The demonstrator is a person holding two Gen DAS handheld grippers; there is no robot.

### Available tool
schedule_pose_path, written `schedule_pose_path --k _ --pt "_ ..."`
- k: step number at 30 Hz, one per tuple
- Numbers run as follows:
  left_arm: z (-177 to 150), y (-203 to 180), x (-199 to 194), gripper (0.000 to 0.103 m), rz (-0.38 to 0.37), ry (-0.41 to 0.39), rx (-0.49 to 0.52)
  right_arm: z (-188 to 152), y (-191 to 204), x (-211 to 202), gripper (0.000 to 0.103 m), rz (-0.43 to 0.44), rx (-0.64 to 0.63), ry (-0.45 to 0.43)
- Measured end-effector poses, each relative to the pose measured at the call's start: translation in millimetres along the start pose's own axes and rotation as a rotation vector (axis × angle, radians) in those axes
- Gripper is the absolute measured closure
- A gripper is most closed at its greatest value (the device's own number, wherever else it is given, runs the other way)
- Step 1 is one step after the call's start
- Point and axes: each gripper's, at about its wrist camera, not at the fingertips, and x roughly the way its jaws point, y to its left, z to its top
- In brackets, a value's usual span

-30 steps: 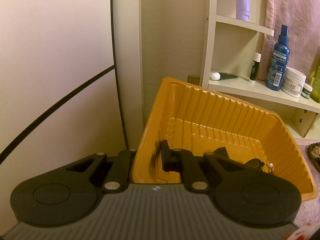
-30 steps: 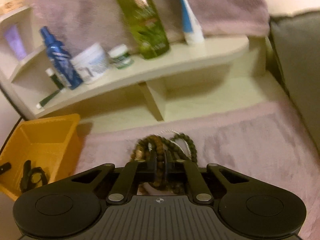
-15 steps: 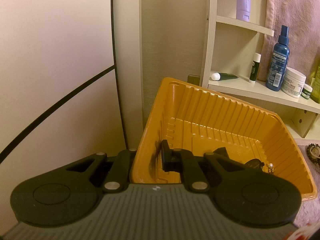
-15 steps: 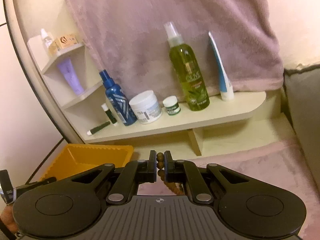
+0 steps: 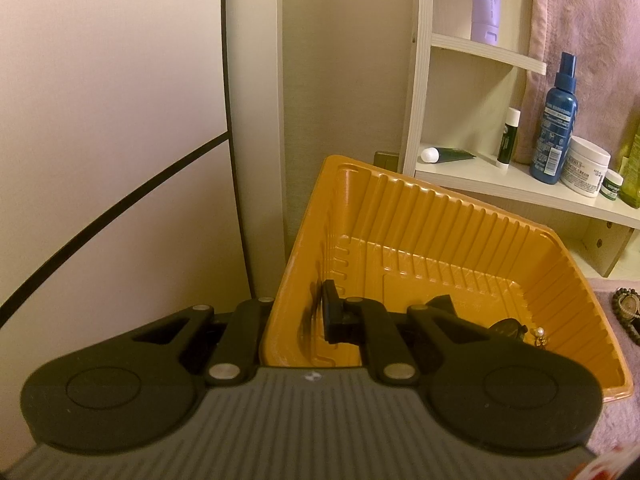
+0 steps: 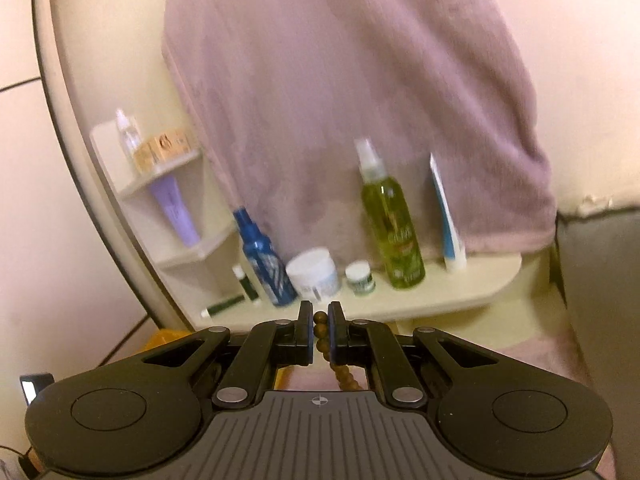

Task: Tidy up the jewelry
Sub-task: 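Lift the bead strand with the right tool and carry it toward the tray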

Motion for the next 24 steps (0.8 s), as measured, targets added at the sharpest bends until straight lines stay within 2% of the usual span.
schedule_pose_path --k 8,15,20,24 --pt "0.2 0.0 -0.4 0.093 0.0 -0.001 0.0 31.6 13.1 -20.4 0.096 0.004 -0.048 -0.063" --pt "0.2 0.3 -2.1 0.093 -0.003 -0.004 -0.004 42.9 29.7 -15.7 0.096 0.022 -0.089 -0.052" --pt "-0.1 0.8 -4.0 0.093 -0.006 -0.006 -0.004 43.4 50.6 -8.2 0.096 0.089 -0.095 -0.043" --pt "0.2 1.3 -4.8 0.094 -0.01 -0.008 -0.006 43.5 76.9 2.3 0.096 0.19 -0.096 -0.036"
